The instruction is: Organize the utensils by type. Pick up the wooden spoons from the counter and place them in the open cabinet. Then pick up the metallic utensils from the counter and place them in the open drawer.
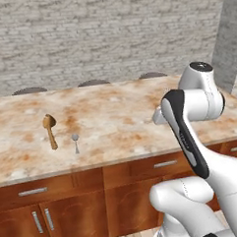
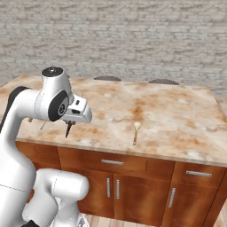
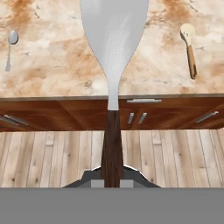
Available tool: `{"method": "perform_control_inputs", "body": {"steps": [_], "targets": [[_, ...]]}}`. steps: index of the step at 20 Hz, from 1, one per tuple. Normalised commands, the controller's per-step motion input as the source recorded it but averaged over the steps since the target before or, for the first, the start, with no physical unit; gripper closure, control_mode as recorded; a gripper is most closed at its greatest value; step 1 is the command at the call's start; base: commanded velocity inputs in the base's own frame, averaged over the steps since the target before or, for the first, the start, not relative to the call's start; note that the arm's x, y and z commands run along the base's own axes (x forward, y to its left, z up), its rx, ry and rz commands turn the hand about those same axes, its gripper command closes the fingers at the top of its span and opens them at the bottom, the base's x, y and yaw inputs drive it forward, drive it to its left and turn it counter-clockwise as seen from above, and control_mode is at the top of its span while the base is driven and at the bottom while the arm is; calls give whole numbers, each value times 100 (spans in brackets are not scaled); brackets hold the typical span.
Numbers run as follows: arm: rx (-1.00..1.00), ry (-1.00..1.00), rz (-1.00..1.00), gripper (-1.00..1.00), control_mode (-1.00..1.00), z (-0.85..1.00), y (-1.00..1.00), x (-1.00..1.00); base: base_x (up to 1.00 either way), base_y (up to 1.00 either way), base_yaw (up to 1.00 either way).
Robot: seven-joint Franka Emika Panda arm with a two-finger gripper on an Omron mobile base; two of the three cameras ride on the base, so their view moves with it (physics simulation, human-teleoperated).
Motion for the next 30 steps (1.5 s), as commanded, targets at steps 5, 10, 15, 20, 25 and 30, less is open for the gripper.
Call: {"method": "perform_control_inputs", "body": {"steps": [5, 10, 15, 20, 25, 30], "targets": [[0, 0, 0, 100, 100, 0, 0, 0, 0, -2, -2], [0, 0, 0, 100, 100, 0, 0, 0, -13, -15, -49], [0, 0, 0, 100, 100, 0, 0, 0, -19, -25, -68], [0, 0, 0, 100, 100, 0, 0, 0, -3, -27, -67], [0, 0, 0, 100, 100, 0, 0, 0, -9, -39, -67], [0, 0, 0, 100, 100, 0, 0, 0, -13, -36, -64]]}}
